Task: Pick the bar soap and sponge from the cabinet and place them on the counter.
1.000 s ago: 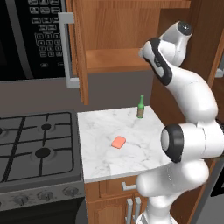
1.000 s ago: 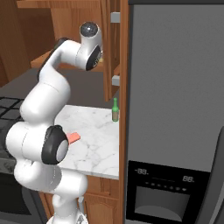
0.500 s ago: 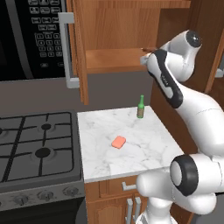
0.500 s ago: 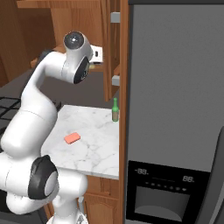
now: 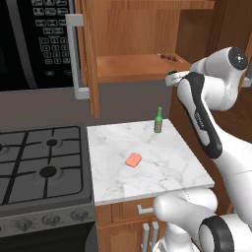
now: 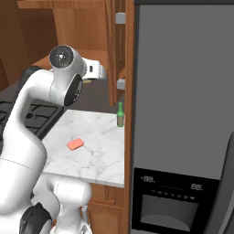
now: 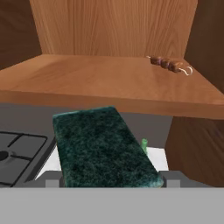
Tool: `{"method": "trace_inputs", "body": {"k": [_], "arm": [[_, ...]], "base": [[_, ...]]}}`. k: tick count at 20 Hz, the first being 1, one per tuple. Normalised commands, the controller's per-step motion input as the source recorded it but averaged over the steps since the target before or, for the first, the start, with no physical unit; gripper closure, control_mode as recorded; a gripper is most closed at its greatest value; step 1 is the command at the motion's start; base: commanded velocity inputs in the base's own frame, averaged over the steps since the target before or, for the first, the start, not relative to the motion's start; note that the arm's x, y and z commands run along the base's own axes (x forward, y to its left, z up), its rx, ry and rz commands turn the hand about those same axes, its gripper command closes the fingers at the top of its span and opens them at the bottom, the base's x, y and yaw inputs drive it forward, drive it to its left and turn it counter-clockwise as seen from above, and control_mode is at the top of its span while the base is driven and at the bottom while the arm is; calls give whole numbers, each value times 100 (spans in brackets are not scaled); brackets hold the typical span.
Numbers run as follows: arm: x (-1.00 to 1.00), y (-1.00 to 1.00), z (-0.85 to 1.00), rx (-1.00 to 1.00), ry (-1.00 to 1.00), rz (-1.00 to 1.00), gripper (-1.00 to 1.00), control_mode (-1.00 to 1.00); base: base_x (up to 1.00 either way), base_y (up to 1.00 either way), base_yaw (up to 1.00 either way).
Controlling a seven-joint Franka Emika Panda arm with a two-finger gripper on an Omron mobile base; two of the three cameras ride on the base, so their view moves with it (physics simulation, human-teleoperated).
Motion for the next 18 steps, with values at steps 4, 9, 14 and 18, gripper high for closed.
{"method": "trace_inputs", "body": {"k": [4, 9, 14, 18], "arm": [[-80, 1, -8, 0, 0, 0, 100, -100], [-54, 7, -30, 0, 0, 0, 100, -100], [-30, 11, -45, 0, 0, -1, 100, -100], [-20, 13, -51, 0, 0, -2, 100, -100]], "base": [[0, 0, 0], [0, 0, 0], [0, 0, 0], [0, 0, 0]]}}
